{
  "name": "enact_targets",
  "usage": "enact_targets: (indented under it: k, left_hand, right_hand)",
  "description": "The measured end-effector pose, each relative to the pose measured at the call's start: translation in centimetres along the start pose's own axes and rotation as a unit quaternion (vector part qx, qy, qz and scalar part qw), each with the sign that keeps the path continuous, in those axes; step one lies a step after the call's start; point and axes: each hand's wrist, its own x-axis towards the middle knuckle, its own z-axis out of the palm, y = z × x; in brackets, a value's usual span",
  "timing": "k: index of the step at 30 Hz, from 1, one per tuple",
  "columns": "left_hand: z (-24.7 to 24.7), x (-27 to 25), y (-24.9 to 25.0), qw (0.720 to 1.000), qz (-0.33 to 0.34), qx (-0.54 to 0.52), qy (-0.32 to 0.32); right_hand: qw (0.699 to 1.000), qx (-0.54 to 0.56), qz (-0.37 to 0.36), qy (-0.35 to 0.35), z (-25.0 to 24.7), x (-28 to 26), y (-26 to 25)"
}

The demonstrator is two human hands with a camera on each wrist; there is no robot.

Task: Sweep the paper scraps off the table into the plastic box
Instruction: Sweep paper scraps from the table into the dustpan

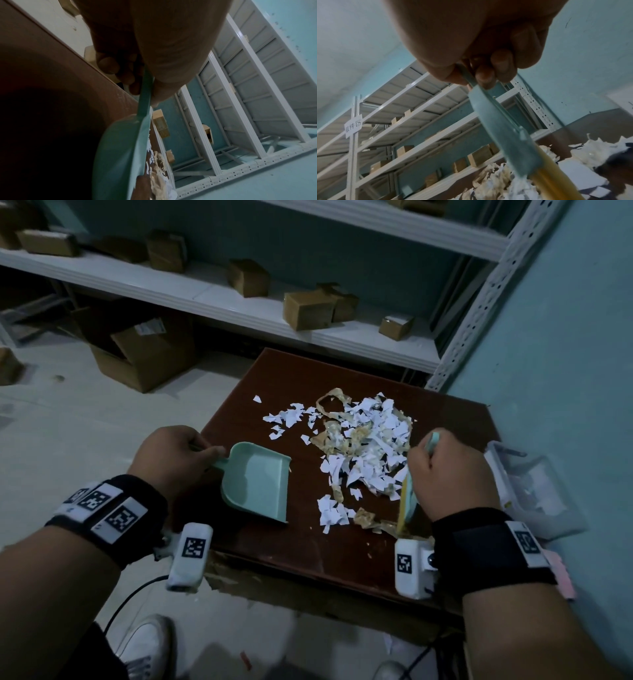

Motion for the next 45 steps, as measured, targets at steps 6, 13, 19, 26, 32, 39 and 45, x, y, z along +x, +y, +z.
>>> enact_targets:
  k: [6, 13, 19, 26, 32, 39, 45]
  left_hand:
    - [0.0, 0.4, 0.1, 1.000, 0.020, 0.001, -0.011]
    - [0.0, 0.6, -0.5, 0.997, -0.015, -0.068, -0.032]
    - [0.3, 0.5, -1.0, 0.995, -0.018, -0.085, -0.042]
    - [1.0, 0.4, -1.1, 0.998, 0.007, -0.001, -0.061]
    - [1.7, 0.6, -1.2, 0.996, 0.025, 0.049, -0.070]
    - [2.8, -0.1, -0.6, 0.995, 0.015, 0.043, -0.083]
    - [1.6, 0.2, -0.7, 0.996, -0.017, 0.007, -0.092]
  right_hand:
    - [0.998, 0.016, -0.011, -0.066, 1.3, -0.7, -0.6]
    - [0.995, 0.049, -0.018, -0.081, 2.4, -0.3, -1.7]
    - [0.993, 0.083, -0.033, -0.073, 3.3, -0.4, -2.8]
    - [0.986, 0.141, -0.058, -0.066, 4.9, -0.9, -4.1]
    - [0.978, 0.185, -0.046, -0.084, 5.4, -1.1, -5.4]
    - [0.953, 0.278, -0.041, -0.116, 5.4, -2.1, -7.6]
    - [0.966, 0.248, -0.069, -0.021, 2.9, -1.0, -6.6]
